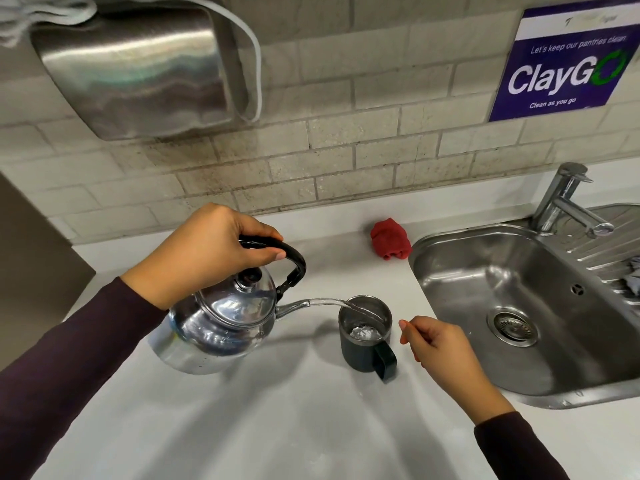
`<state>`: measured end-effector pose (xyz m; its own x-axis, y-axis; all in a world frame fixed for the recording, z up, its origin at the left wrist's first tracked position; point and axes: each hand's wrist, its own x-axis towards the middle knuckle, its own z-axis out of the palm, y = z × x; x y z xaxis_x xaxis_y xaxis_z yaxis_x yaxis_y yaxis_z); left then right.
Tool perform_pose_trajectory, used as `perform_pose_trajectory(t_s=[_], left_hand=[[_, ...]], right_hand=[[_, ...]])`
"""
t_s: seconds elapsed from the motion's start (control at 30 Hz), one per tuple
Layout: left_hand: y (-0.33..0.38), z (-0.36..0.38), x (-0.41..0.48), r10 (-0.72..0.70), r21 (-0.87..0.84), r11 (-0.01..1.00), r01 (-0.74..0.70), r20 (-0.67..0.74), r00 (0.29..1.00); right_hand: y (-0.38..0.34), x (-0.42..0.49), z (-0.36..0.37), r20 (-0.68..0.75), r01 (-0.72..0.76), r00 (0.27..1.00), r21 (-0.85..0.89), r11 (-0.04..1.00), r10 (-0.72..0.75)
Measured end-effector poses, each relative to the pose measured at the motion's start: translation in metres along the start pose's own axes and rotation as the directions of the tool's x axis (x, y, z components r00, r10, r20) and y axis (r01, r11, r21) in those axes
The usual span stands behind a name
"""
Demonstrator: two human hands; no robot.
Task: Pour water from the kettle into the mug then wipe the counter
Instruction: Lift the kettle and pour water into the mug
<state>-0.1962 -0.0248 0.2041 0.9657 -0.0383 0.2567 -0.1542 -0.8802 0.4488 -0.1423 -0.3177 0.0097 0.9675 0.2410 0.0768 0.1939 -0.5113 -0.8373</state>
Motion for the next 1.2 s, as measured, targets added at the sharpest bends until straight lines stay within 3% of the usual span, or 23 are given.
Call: perform_pose_trajectory(t_s=[1.2], left_hand=[[0.014,-0.018,0.008,0.051,0.171,0.984,-0.054,0.025,0.998]], right_hand=[[-0.009,-0.005,0.0,0.036,-0.034,0.999,-0.061,0.998,0.036]])
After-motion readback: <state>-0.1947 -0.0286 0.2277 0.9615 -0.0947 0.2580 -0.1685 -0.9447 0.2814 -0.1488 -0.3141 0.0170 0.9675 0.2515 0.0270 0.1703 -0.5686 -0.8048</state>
